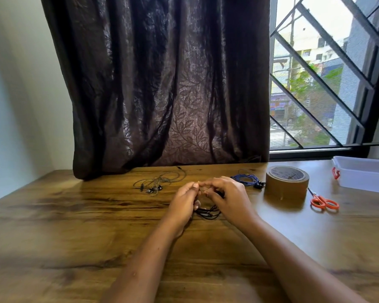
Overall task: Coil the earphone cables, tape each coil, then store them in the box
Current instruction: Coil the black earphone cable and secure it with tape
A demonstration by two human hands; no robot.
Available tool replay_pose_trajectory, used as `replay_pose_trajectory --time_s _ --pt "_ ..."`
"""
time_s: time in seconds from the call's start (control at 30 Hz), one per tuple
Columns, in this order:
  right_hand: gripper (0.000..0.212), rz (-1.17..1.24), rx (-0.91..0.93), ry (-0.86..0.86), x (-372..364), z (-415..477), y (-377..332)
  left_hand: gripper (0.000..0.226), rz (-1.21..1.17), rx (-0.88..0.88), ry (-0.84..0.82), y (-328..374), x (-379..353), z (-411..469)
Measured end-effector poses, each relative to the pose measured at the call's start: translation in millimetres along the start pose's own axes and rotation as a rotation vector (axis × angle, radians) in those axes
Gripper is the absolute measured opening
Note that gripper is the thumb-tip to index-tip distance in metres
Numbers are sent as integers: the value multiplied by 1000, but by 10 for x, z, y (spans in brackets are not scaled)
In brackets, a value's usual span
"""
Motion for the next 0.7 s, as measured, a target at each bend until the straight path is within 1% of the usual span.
replay_pose_trajectory --time_s 0.2,0.33,0.4,0.5,0.63,0.7 --pt "22 -64 -8 21 30 -21 -25 24 126 -12 -5 18 5 7" --pt "12 -112 -46 3 6 -18 -12 23 223 -34 65 38 49 -4" --pt "7 -136 -61 7 4 -26 -6 17 230 -67 91 75 53 -13" --pt "8 -171 -71 17 14 -34 7 19 271 -113 86 136 42 -27" --pt "8 -165 -53 15 5 -36 -25 8 451 -142 124 210 40 -77" --pt "9 -151 -50 29 12 -38 -45 8 497 -180 149 232 45 -88"
Point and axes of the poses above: each hand's wrist, its own z-axis towards the middle knuckle, its own x-axis out of the back of the hand, y = z × x, the point moved 6 cm from there along z, towards the middle knuckle, and after that the axes turned 15 degrees about -y, right-handed, at the moved point
